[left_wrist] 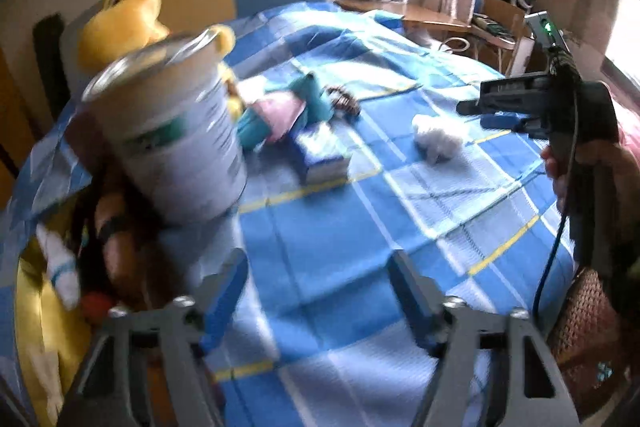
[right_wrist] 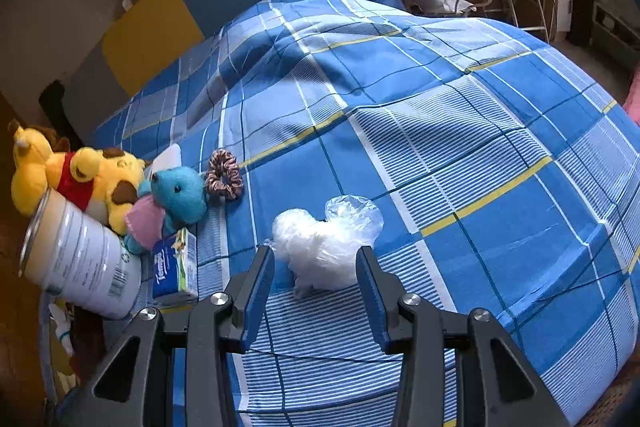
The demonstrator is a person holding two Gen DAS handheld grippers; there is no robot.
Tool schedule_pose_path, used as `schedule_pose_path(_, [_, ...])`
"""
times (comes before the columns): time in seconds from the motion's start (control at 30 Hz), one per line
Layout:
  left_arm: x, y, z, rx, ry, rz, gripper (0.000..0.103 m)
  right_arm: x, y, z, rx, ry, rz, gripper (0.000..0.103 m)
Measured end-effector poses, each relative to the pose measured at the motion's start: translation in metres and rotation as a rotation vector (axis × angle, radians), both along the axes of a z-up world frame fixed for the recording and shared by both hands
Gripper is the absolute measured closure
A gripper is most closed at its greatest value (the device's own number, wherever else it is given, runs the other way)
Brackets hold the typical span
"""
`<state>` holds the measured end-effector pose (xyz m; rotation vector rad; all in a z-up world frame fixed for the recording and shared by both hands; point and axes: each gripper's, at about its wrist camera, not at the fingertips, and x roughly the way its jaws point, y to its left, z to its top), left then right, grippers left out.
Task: Organize soft objects
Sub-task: 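Move both tools away from the tray toward the items on the bed, then grasp the blue Tempo tissue pack with the left gripper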
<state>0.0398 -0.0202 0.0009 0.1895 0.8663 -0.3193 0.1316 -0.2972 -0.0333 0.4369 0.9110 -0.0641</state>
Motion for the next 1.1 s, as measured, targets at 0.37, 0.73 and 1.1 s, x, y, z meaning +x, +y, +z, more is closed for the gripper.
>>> schedule_pose_path(0.37, [0.089, -0.062, 0.019, 0.01, -0.109, -0.06, 0.058, -0.003, -0.014, 0.003, 0.099, -0.018, -0.031, 0.06])
schedule_pose_path(0.73, [0.199, -0.083, -0.008, 0.063, -0.125, 0.091, 0.053, -0.003, -0.016, 0.001, 0.165, -0.023, -0.015, 0.06])
schedule_pose_path(1.1, [0.201, -0.085, -0.018, -0.092, -0.072, -0.062, 0.093, -0.001, -0.015, -0.002, 0.16, -0.007, -0.013, 0.06])
